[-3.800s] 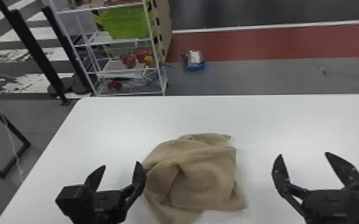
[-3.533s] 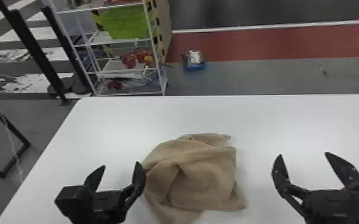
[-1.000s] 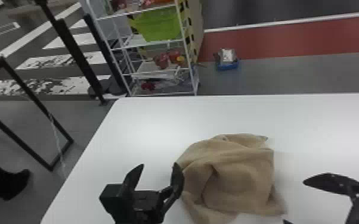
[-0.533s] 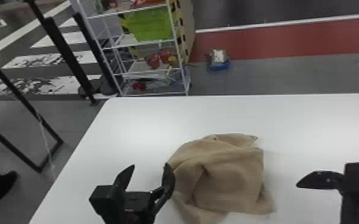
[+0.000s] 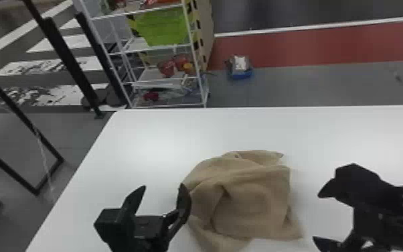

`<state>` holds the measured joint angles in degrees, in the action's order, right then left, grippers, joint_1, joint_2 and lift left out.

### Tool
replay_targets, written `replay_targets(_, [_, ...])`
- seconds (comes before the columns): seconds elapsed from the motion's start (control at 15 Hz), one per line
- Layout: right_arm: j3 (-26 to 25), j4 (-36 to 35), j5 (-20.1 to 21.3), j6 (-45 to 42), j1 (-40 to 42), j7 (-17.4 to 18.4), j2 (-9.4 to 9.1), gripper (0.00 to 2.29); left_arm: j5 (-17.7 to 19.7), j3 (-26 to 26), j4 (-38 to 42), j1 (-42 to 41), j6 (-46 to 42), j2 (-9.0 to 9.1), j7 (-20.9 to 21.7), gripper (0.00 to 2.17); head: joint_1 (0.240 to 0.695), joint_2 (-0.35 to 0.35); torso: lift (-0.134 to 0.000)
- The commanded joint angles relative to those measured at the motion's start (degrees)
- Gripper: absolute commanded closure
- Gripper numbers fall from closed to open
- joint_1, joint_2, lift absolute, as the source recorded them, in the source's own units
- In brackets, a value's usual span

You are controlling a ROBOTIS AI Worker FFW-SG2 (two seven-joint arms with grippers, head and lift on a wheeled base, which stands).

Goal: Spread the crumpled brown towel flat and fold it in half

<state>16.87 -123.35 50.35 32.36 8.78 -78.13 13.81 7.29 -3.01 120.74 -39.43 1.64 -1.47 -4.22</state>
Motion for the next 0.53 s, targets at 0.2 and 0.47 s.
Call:
replay_targets(0.2, [4.93,3.38,3.71,0.3,-1.83,-0.19,0.25,0.19,0.0,-0.16,-0.07,0.14,0.08,-0.02,0.0,0.03,0.695,0.278,-0.123])
replay_targets(0.47, [8.27,5.93,5.9,0.48,-3.68,-0.19,0.25,0.22,0.0,-0.16,-0.42,0.41,0.08,-0.11,0.0,0.03,0.695,0.296,-0.123])
